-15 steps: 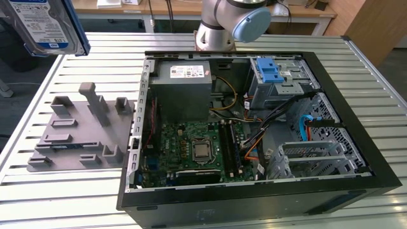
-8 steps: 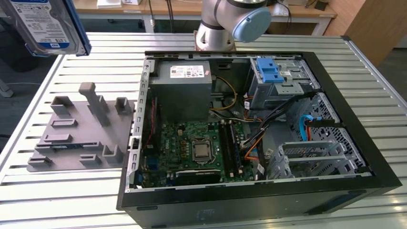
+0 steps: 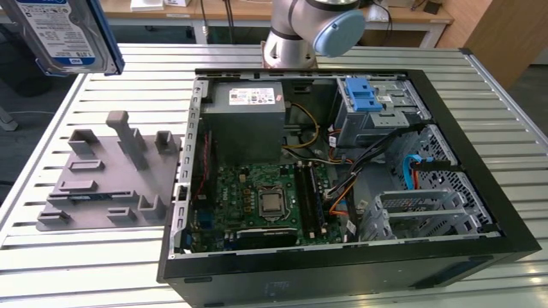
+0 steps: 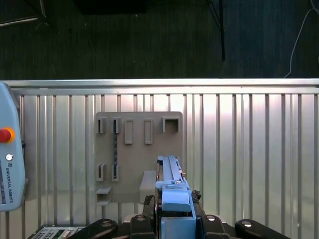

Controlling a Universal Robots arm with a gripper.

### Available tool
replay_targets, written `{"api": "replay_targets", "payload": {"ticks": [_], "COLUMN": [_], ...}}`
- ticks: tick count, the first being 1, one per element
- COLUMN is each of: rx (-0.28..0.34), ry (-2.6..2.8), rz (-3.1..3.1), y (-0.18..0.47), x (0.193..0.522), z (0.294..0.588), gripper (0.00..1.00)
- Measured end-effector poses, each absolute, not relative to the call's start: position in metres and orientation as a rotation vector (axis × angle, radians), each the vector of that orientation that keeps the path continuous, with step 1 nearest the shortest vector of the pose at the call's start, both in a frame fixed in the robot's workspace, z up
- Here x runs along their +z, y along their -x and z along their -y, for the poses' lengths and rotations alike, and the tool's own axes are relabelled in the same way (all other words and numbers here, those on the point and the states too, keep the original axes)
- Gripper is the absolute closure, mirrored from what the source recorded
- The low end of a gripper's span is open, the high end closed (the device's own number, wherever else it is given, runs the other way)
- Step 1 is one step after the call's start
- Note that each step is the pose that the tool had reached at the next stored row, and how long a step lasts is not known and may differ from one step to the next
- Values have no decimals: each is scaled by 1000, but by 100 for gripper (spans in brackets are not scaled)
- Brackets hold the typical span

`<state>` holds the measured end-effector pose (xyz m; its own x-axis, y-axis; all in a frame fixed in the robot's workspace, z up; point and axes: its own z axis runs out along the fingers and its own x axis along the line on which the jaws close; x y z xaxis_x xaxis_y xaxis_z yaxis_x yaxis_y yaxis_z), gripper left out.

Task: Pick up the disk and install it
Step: 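Pick up the disk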

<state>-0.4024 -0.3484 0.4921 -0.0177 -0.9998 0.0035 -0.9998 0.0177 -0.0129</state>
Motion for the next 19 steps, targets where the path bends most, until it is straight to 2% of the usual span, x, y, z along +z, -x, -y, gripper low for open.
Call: {"api": "replay_targets", "payload": {"ticks": [19], "rx": [-18], "ry": [2197], "rz": [-2237], "y": [385], "x": [492], "z": [362], "gripper": [64]}}
